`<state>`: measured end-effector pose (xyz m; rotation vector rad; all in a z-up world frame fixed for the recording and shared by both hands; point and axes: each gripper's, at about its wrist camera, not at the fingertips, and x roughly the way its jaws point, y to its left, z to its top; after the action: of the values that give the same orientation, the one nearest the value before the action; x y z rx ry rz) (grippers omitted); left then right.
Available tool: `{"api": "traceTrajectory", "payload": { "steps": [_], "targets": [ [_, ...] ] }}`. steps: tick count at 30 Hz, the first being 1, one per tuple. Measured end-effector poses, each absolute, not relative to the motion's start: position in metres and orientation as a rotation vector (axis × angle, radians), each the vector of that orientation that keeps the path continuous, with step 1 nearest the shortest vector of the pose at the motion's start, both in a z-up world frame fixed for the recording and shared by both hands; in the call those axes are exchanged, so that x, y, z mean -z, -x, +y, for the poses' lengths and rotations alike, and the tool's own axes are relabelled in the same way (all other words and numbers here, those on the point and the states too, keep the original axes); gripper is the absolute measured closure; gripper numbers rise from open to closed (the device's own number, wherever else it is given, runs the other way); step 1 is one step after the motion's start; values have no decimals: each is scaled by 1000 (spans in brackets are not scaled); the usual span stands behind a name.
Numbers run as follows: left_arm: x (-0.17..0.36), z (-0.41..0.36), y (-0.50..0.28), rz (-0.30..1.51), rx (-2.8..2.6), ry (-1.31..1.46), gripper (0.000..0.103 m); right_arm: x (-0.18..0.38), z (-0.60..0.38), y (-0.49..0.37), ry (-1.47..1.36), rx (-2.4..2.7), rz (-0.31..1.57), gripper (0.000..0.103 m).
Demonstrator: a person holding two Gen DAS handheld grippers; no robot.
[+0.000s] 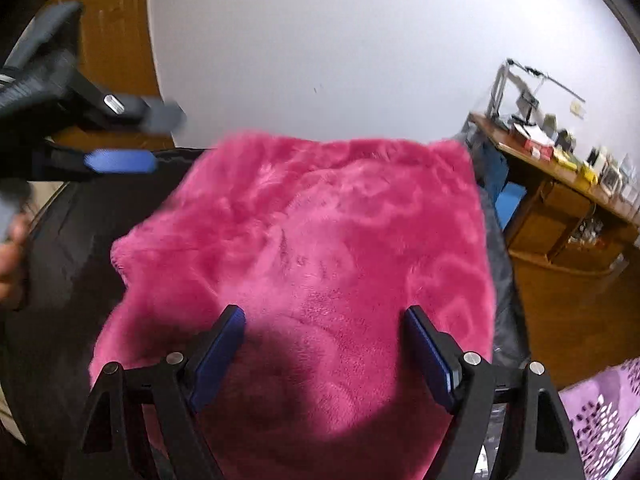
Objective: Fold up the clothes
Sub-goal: 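Lower the jacket onto the bed and open both grippers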
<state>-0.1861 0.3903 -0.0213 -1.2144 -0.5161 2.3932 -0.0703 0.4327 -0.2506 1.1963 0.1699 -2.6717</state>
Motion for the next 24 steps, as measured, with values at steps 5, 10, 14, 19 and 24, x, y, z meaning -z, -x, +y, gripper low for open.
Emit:
{"api": "traceTrajectory", "payload": {
  "steps": [5, 10, 14, 19, 24],
  "targets": [
    [16, 388, 171, -481, -2340, 1217, 18, 258, 424, 69, -1198, 2691, 209, 1],
    [39, 393, 168, -454, -2274, 1306, 18, 253, 428, 52, -1198, 2701, 168, 0],
    [71, 402, 184, -385, -2285, 1410, 18, 256, 435, 50, -1210, 2698, 145, 0],
    [96, 412, 195, -249, -2299, 1439, 18, 255, 432, 47, -1202, 2703, 152, 0],
    [98, 409, 191, -239, -2279, 1416, 17, 223, 448, 19, -1130, 2773, 32, 0]
  ]
}}
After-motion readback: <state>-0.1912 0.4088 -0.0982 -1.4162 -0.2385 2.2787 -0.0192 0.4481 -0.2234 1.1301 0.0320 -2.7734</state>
